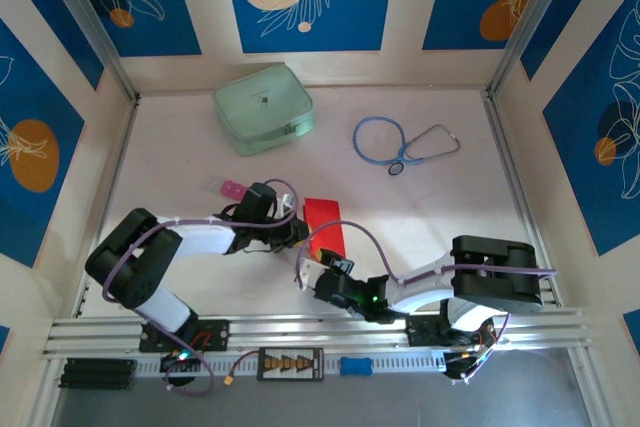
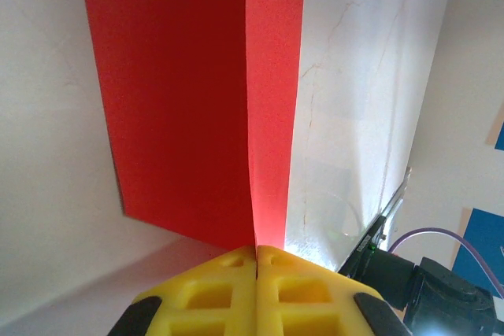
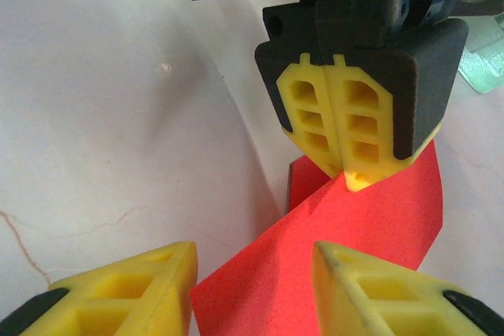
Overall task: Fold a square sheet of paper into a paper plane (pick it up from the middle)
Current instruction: Third fold the triangle at the center of the table.
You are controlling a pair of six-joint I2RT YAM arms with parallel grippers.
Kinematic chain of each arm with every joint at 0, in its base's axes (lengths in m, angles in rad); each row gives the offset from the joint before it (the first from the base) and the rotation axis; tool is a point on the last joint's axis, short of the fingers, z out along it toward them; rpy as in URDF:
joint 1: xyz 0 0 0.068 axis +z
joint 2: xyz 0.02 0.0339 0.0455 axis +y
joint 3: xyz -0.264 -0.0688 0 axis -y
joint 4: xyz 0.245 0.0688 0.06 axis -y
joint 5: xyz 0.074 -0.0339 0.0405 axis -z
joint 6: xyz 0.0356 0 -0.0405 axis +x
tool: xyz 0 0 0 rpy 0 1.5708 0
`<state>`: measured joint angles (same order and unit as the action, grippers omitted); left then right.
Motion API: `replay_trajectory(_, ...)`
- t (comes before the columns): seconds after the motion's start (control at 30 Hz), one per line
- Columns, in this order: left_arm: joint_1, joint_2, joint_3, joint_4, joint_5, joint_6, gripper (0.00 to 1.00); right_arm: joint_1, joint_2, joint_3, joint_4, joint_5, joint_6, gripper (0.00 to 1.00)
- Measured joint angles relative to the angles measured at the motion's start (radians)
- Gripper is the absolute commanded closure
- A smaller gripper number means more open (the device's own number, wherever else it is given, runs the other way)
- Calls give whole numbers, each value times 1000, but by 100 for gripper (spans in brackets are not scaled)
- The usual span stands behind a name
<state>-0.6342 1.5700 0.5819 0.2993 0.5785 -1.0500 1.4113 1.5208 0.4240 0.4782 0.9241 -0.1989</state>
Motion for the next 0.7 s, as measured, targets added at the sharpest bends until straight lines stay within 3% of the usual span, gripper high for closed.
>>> replay_trajectory(0.33, 0, 0, 0, 0, 1, 0, 99, 10, -12, 0, -23, 16, 39, 73)
replay_trajectory(0.7, 0, 0, 0, 0, 1, 0, 98, 10, -19, -2, -23, 19, 66, 77)
